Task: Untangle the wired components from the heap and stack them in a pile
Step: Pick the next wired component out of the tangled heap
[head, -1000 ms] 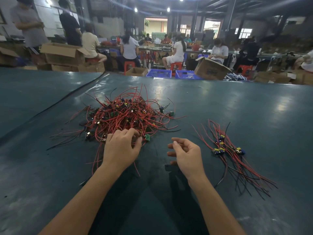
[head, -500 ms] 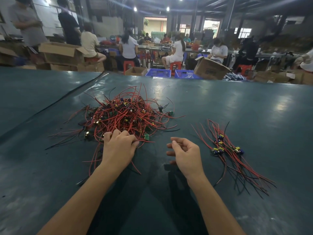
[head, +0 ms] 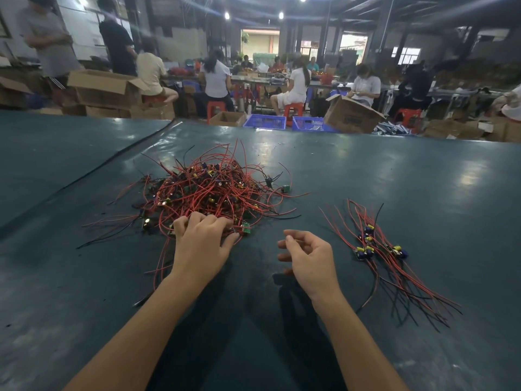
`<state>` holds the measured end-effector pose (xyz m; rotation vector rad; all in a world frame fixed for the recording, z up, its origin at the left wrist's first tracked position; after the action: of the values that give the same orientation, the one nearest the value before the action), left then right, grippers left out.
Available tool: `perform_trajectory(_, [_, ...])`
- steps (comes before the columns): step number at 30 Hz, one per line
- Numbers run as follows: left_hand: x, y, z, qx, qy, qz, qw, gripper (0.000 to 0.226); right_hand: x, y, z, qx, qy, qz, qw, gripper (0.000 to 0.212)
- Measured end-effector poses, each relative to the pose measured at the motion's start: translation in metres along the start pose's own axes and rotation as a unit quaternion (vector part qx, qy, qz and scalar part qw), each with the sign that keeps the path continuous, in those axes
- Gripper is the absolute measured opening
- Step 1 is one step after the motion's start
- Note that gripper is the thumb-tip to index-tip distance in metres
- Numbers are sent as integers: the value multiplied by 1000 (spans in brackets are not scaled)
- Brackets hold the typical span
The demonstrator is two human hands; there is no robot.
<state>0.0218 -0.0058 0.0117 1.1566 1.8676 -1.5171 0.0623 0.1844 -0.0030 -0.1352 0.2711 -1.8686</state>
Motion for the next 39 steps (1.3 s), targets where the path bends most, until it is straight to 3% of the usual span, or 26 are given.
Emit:
perform_trajectory(4, [-4, 7, -15, 55, 137, -38, 988, 33, 1, 1, 4, -12, 0, 5, 1000, 12])
perform_trajectory(10, [-5, 17, -32, 156, 258, 31, 953, 49, 10, 7, 13, -9, -46, 82, 996, 21])
perform_trajectory(15, [-2, 20, -31, 147, 311, 74, 936, 61, 12, 8, 10, 3, -58, 96, 994, 10])
perform_trajectory(18, [0, 21, -33, 153, 331, 116, 924, 63, 14, 8, 10, -26, -58, 95, 993, 14])
perform_trajectory(22, [2, 21, -31, 138, 268, 95, 949, 69, 8, 6, 8, -70, -5, 30, 997, 13])
perform_trajectory(25, [2, 19, -27, 130, 220, 53, 965, 60, 3, 4, 8, -94, 20, -10, 995, 15])
perform_trajectory(33, [7, 17, -21, 98, 177, 31, 979, 44, -15, 3, 23, -196, -41, -211, 957, 24])
perform_trajectory(39, [10, 10, -7, 23, 195, 45, 979, 66, -22, 2, 27, -220, -83, -268, 934, 25])
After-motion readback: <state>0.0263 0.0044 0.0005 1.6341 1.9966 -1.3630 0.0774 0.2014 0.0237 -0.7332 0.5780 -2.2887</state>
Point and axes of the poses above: each hand's wrist, its own y-axis away from the middle knuckle, its own x-axis out of the palm, z = x × y, the point moved 3 cm from there along -y, towards the middle knuckle, and after that the axes turned 11 degrees about -x, right-handed, at the moved point
